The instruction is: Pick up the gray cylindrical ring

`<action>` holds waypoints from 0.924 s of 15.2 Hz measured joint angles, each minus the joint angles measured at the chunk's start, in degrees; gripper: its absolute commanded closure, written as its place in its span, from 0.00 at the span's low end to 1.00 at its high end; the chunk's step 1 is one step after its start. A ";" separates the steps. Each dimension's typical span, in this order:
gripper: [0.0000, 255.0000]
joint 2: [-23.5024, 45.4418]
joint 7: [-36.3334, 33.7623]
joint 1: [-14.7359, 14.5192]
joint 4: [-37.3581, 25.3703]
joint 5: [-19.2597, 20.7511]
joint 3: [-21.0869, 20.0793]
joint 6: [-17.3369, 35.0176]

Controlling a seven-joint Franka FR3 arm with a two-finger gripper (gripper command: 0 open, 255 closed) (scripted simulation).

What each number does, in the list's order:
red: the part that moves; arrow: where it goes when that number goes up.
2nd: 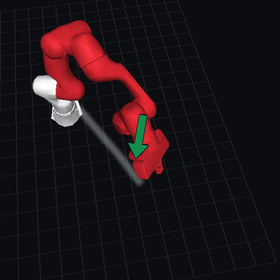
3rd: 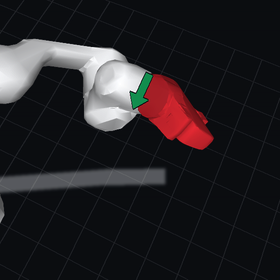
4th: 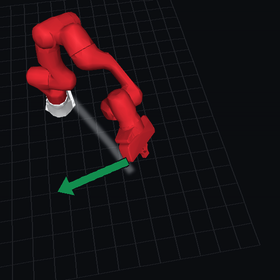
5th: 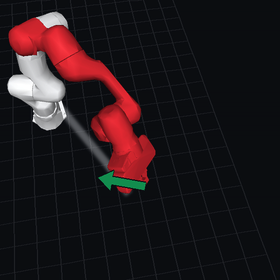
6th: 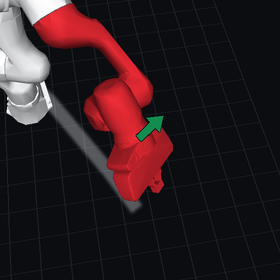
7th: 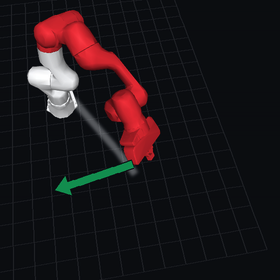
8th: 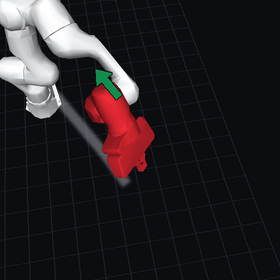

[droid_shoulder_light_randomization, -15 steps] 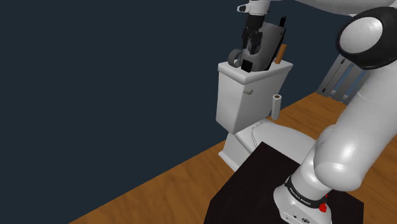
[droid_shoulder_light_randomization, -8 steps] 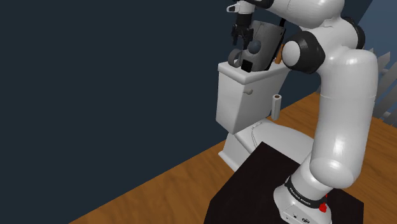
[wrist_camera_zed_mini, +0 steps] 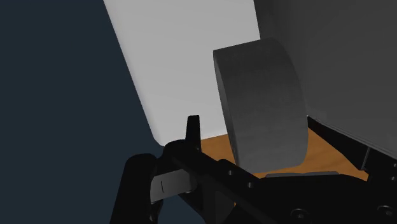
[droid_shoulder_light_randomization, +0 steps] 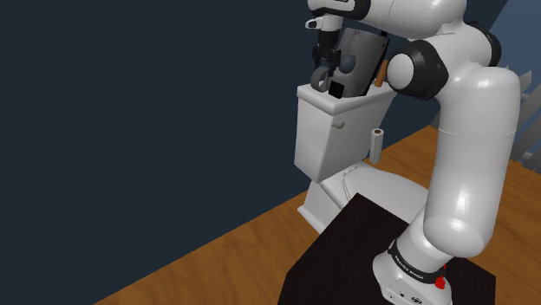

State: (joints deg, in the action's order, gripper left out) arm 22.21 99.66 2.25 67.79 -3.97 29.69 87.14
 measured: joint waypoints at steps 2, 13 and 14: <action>1.00 -0.15 -0.13 -0.17 0.50 0.08 -0.03 0.36; 1.00 0.22 0.06 0.14 -0.85 -0.09 0.00 -0.56; 1.00 0.51 0.17 0.36 -2.03 -0.24 0.00 -1.46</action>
State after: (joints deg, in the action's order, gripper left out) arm 22.72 99.82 2.61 65.76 -4.21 29.69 85.69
